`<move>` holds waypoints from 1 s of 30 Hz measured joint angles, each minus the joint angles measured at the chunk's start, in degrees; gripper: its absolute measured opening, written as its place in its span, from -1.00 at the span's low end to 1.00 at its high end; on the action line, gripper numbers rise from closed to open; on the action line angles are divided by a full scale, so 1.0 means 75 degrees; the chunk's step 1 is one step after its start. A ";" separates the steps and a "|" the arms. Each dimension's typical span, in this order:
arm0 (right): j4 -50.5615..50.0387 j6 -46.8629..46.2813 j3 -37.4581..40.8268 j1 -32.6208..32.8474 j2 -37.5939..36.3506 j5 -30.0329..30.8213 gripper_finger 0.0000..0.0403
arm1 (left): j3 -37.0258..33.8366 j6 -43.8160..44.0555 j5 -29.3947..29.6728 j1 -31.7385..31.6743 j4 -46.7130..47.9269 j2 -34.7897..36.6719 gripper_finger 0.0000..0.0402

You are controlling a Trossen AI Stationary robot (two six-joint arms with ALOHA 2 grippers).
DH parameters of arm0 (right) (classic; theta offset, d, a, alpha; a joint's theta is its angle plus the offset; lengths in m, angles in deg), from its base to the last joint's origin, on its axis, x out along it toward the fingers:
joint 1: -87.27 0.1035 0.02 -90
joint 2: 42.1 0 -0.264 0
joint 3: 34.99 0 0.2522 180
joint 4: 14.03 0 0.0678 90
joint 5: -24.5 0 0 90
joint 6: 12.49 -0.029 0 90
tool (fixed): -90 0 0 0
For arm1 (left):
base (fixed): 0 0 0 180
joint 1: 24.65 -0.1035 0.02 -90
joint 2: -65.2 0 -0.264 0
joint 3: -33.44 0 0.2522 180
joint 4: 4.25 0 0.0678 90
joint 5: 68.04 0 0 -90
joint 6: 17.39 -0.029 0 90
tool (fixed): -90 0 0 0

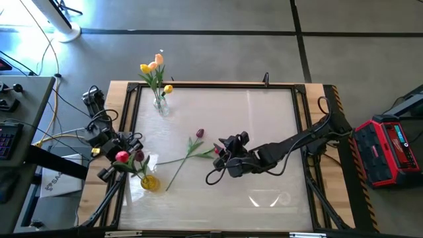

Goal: Sort flowers into vase by color
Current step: Put the red tulip into the orange vase

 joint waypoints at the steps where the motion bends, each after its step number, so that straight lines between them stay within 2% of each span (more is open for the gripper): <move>1: 0.0000 0.0001 0.0000 0.0000 0.0000 -0.0003 -0.40 | -0.0065 -0.0042 0.0000 0.0000 -0.0093 0.0000 -1.00; 10: 0.0000 -0.0119 0.0000 0.0000 0.0000 -0.0044 -0.40 | -0.0109 0.0002 0.0006 0.0000 0.0182 0.0000 -0.96; 17: 0.0112 -0.0452 -0.0003 -0.0034 0.0056 -0.0317 -0.37 | -0.0108 -0.0357 0.0374 0.0000 0.1056 0.0000 -0.66; 22: 0.0639 -0.0475 -0.0006 -0.0219 0.0611 -0.0805 -0.31 | -0.0104 -0.0379 0.0689 -0.0003 0.1160 0.0003 -0.43; 27: 0.1102 0.0000 -0.0006 -0.0565 0.1186 -0.1112 -0.24 | 0.0400 -0.0318 0.0694 0.0000 0.1693 0.0006 -0.28; 30: 0.1300 -0.0026 -0.0006 -0.0832 0.1306 -0.1790 -0.24 | 0.0892 -0.0241 0.0605 0.0000 0.2442 0.0006 -0.24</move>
